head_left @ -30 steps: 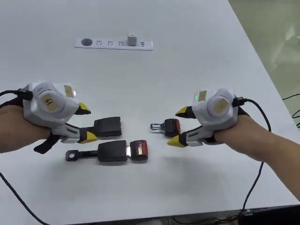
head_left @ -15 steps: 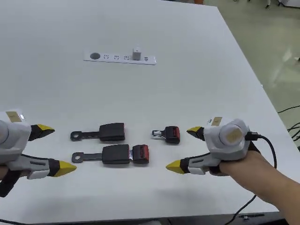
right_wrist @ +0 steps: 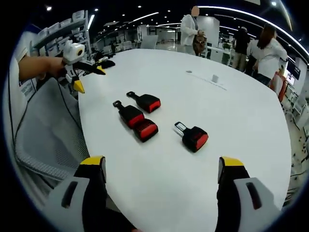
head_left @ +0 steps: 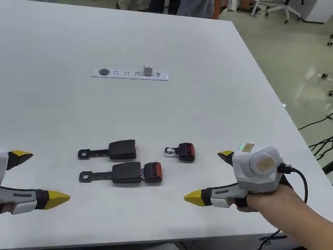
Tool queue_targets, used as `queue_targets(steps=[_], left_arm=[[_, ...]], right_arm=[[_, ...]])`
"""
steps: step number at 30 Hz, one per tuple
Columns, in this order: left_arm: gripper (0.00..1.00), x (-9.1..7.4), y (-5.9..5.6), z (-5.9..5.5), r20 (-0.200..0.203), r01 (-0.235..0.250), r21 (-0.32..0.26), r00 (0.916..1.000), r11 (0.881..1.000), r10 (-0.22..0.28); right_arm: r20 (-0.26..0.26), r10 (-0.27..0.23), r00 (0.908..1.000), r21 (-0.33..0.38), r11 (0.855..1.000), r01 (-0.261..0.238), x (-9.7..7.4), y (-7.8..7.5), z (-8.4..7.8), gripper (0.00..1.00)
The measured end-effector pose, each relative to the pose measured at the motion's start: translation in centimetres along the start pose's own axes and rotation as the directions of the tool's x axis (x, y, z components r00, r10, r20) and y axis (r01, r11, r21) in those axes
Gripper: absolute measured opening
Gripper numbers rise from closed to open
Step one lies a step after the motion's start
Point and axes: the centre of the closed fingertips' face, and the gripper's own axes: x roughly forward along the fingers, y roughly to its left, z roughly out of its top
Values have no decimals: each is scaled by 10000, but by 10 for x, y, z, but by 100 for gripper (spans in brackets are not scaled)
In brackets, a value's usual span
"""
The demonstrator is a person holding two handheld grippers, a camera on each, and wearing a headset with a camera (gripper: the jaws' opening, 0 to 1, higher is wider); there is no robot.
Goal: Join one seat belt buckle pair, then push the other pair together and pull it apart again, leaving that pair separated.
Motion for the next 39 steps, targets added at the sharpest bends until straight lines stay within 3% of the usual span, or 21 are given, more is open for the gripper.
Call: queue_targets(steps=[2,5,11,20,22,29,31,36,39], left_arm=[[100,-1,-3,6,488,-33,-306,9988,9995,48],[100,-4,-1,6,725,-49,-709,9973,9975,100],[100,-6,-6,3,649,-114,-436,9978,9990,142],[100,-5,-11,12,937,-112,-591,9955,9982,167],[100,-7,-13,15,1220,-85,-400,9924,9992,133],[100,-6,-9,6,1097,-97,-561,9938,9984,158],[100,-7,-10,8,1189,-113,-574,9927,9983,181],[98,-8,-20,13,1486,350,-703,9886,9969,-243],[98,-7,-24,13,1370,401,-580,9901,9975,-318]], right_arm=[[151,-164,9998,110,9998,162,-1,-1,1,99],[194,-284,9994,221,9994,280,-1,-2,0,100],[268,-521,9983,329,9981,512,-3,0,0,100],[449,-518,9976,604,9970,491,-5,6,3,100],[447,-478,9979,613,9971,450,-5,6,3,100],[460,-457,9979,649,9970,427,-6,6,3,100],[474,-444,9979,660,9970,412,-7,6,3,100],[595,-455,9972,725,9965,412,-12,5,1,98],[482,-479,9977,658,9968,447,-14,6,-2,99]])
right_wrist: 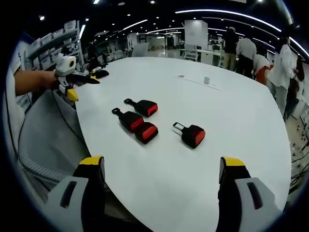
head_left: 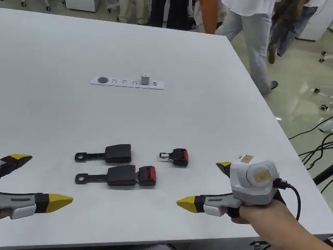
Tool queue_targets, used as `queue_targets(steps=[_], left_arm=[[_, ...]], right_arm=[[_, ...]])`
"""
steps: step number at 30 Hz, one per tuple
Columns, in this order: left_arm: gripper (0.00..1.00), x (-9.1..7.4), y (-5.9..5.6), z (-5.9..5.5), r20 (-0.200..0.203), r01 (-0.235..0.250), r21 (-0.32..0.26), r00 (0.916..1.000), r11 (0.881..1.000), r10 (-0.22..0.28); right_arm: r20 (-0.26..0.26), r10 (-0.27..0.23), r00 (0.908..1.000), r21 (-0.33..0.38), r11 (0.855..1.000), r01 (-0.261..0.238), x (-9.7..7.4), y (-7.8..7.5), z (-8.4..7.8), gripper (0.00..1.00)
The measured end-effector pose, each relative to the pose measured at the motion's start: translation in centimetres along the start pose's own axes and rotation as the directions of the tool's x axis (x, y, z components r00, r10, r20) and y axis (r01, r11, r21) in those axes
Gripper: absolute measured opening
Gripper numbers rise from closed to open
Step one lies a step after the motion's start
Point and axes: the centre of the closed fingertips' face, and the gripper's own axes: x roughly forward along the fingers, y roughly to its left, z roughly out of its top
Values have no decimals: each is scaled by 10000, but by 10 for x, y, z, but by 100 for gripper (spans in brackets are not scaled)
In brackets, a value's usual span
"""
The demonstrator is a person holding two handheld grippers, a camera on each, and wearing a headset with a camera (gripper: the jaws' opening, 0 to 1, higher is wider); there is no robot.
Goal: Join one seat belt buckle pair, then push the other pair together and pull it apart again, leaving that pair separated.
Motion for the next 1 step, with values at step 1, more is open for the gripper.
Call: queue_targets(steps=[1], left_arm=[[98,1,-1,0,-11,28,13,10000,10000,-28]], right_arm=[[7,0,10000,-1,10000,0,-1,-1,0,99]])
